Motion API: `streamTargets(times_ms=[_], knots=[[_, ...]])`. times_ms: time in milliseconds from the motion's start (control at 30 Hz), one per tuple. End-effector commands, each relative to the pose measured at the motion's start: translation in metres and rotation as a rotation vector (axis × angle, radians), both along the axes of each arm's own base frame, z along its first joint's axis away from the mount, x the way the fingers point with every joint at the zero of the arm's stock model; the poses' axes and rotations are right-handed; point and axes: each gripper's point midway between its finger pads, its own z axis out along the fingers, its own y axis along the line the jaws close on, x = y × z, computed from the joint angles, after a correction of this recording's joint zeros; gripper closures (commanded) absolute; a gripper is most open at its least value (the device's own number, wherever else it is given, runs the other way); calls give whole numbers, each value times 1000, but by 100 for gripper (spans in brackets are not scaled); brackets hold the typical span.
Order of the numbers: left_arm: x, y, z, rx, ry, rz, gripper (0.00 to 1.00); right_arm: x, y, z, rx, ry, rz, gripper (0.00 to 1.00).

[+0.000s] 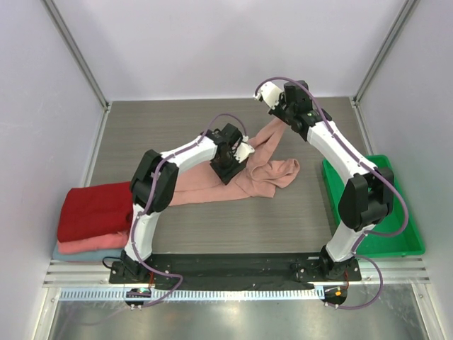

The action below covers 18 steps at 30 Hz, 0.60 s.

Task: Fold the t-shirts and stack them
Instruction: Flatten the tshirt out

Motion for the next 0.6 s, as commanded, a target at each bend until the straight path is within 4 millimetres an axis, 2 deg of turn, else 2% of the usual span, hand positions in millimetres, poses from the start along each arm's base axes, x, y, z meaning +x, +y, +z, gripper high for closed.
streamTargets(times_ms=[0, 133, 267, 433, 567], knots=[[3, -12, 5, -26, 5, 10, 48, 8, 0, 13, 3, -56, -11, 99], [4, -9, 3, -9, 7, 12, 53, 8, -1, 11, 1, -53, -13, 99], [1, -4, 6, 2, 0, 17, 64, 9, -1, 10, 1, -53, -14, 99], [-3, 5, 18, 13, -30, 19, 64, 10, -2, 8, 1, -53, -14, 99], [-11, 12, 15, 27, -17, 18, 64, 11, -2, 6, 1, -50, -16, 99]])
